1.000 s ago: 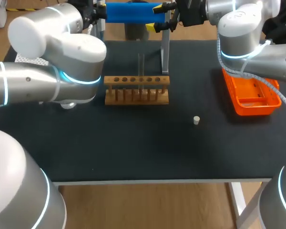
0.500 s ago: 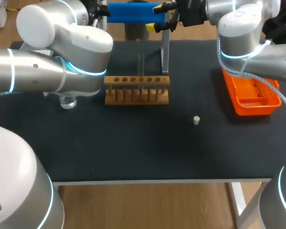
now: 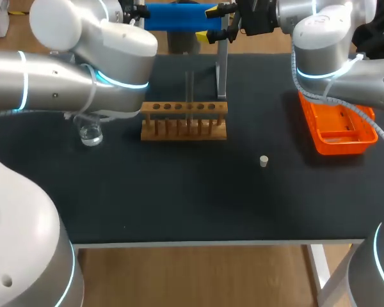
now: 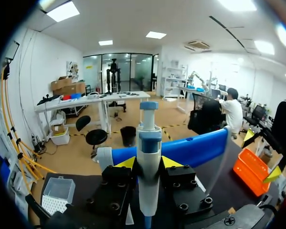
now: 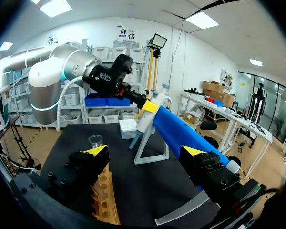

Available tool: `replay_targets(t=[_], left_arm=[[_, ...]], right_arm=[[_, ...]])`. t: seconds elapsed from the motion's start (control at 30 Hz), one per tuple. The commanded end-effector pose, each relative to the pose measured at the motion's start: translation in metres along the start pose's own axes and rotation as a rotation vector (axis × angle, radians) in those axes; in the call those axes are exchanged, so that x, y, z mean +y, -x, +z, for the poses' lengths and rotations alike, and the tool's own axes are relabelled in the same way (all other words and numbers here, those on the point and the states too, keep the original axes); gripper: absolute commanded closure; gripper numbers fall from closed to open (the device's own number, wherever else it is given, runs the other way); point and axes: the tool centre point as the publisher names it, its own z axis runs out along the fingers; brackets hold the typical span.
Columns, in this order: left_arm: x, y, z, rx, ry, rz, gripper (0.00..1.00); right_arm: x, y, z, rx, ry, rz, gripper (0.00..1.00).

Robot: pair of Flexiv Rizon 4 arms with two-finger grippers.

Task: Invert the test tube, pick up the pipette, mount the tip to pipette, aspirate from beaker and dispense into the tube, eject the tip, return the pipette, and cap with the stopper.

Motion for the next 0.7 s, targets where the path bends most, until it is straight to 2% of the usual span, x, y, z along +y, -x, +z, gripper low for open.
replay_targets(t=[0.03, 0.7], left_arm=[[-0.005, -0.001, 0.005, -0.012, 0.066, 0.0, 1.0], [0.008, 0.004, 0.012, -0.04, 0.136, -0.032, 1.0]], right_arm=[[0.0, -0.001, -0.001, -0.001, 0.001, 0.0, 0.0], [0.0, -0.001, -0.001, -0.001, 0.001, 0.0, 0.0]])
